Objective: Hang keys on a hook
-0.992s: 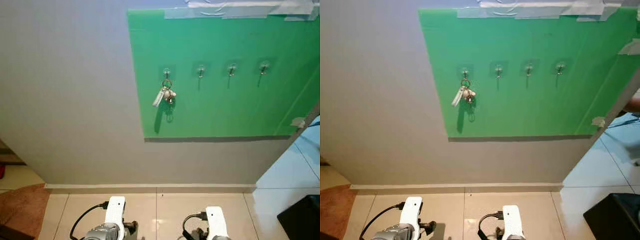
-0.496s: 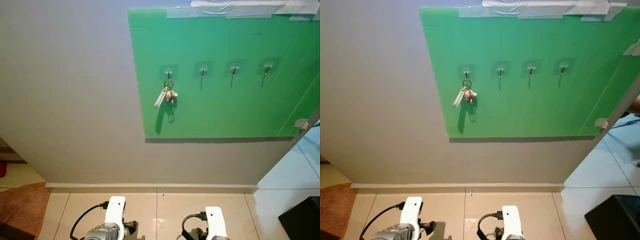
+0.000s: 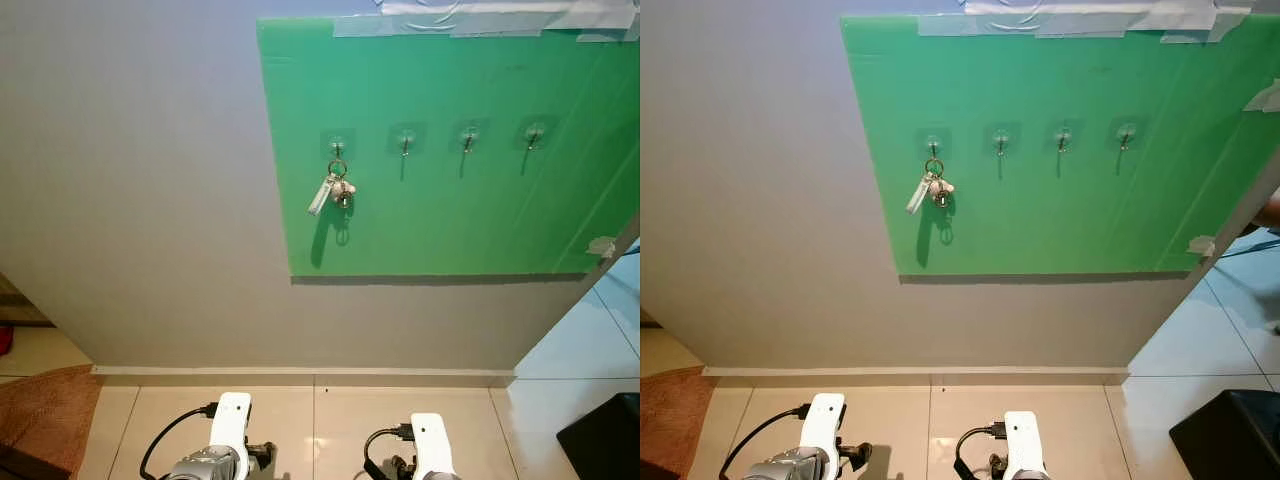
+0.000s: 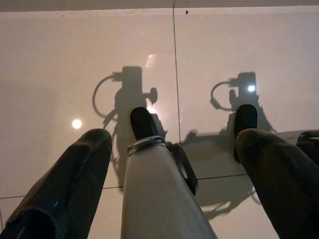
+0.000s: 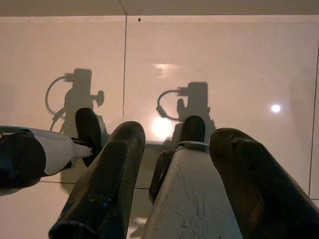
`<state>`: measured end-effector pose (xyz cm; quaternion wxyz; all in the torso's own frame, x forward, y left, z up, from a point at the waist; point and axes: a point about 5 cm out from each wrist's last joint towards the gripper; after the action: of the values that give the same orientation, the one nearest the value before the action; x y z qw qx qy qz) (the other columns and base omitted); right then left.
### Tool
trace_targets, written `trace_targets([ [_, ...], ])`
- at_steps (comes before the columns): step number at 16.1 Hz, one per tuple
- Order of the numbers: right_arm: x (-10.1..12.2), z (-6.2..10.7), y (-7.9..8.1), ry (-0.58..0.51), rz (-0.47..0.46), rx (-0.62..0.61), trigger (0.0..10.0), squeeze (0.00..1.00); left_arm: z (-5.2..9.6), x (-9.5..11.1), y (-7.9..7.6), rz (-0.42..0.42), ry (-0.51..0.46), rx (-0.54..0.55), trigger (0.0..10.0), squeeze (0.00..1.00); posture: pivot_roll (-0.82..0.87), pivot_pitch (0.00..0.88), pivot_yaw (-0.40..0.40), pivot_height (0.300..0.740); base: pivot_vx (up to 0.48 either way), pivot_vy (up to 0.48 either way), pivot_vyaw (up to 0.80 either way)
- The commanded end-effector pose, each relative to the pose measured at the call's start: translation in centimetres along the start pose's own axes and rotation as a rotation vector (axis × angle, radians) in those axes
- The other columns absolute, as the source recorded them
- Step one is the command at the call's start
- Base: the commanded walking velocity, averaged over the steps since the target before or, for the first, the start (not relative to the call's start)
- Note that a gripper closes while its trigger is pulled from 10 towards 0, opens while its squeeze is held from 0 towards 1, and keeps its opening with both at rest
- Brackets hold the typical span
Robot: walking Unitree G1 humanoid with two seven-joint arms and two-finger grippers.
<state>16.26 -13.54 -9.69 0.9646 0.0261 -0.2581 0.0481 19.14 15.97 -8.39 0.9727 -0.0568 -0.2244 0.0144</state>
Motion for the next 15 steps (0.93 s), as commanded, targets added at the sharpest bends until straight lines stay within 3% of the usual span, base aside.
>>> trace_targets([
  [1, -0.05, 0.01, -0.11, 0.005, 0.003, 0.001, 10.0, 0.00, 0.00, -0.08, 0.04, 0.001, 0.008, -0.003, 10.0, 0.00, -0.09, 0.000, 0.040, 0.740, 0.000, 0.000, 0.00],
  [15, 0.17, 0.00, -0.58, 0.005, 0.018, -0.003, 10.0, 0.00, -0.03, 0.21, -0.21, -0.003, 0.004, -0.008, 10.0, 0.00, -0.08, 0.000, 0.037, 0.740, 0.000, 0.000, 0.00],
])
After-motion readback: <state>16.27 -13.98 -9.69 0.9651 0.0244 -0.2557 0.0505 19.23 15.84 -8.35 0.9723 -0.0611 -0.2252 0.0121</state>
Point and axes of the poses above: a point about 5 cm out from each wrist's last joint towards the gripper, its own z axis pointing back from the gripper into the wrist, its own x axis along the axis of the wrist's last joint, y = z × x, and after that the axes turned 4 degrees about z, right-handed
